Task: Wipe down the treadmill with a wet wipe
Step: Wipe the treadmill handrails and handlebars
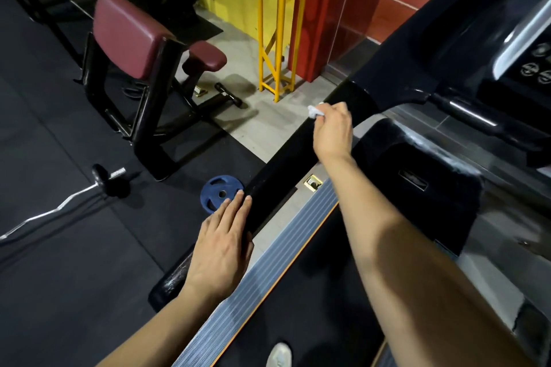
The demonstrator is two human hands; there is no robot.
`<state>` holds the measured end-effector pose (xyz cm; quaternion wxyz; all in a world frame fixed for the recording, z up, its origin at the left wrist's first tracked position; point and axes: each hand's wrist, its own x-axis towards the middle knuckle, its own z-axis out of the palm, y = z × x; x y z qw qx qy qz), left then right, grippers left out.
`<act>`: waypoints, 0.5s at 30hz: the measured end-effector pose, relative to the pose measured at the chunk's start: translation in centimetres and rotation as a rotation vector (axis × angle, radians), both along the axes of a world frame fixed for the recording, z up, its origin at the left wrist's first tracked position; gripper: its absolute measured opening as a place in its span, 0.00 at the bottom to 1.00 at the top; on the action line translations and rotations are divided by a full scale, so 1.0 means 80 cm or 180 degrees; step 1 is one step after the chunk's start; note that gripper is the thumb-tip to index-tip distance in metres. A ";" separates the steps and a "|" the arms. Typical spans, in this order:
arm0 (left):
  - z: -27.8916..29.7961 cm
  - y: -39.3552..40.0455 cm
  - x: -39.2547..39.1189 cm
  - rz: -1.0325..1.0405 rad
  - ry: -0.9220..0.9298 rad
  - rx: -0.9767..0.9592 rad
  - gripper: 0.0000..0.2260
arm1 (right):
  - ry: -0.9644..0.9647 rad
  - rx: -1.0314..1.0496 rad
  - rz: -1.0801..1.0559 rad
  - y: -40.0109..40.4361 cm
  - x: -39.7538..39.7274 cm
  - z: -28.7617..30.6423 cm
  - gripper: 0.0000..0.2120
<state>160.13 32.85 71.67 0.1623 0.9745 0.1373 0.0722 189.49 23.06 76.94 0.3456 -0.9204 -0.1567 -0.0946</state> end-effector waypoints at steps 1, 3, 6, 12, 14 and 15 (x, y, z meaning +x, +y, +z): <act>-0.002 -0.003 0.007 0.0039 -0.0009 0.0019 0.28 | -0.0067 -0.0037 -0.0069 -0.007 0.024 0.003 0.14; -0.004 -0.006 0.012 0.0088 -0.0035 0.0077 0.27 | -0.0170 0.0027 -0.0252 -0.026 0.068 0.008 0.15; -0.006 -0.004 0.013 0.0011 -0.0097 0.0144 0.25 | -0.0212 0.0207 -0.0416 -0.056 0.114 0.004 0.15; 0.000 -0.005 0.014 0.0015 -0.0103 0.0102 0.25 | 0.0077 0.0642 -0.0147 -0.074 0.061 -0.024 0.16; 0.002 -0.006 0.015 0.0019 -0.0069 0.0077 0.25 | 0.0210 0.0897 -0.0069 -0.068 0.014 -0.037 0.15; 0.003 -0.006 0.015 0.0018 -0.0055 0.0060 0.25 | 0.0310 0.1065 -0.0066 -0.064 -0.012 -0.043 0.15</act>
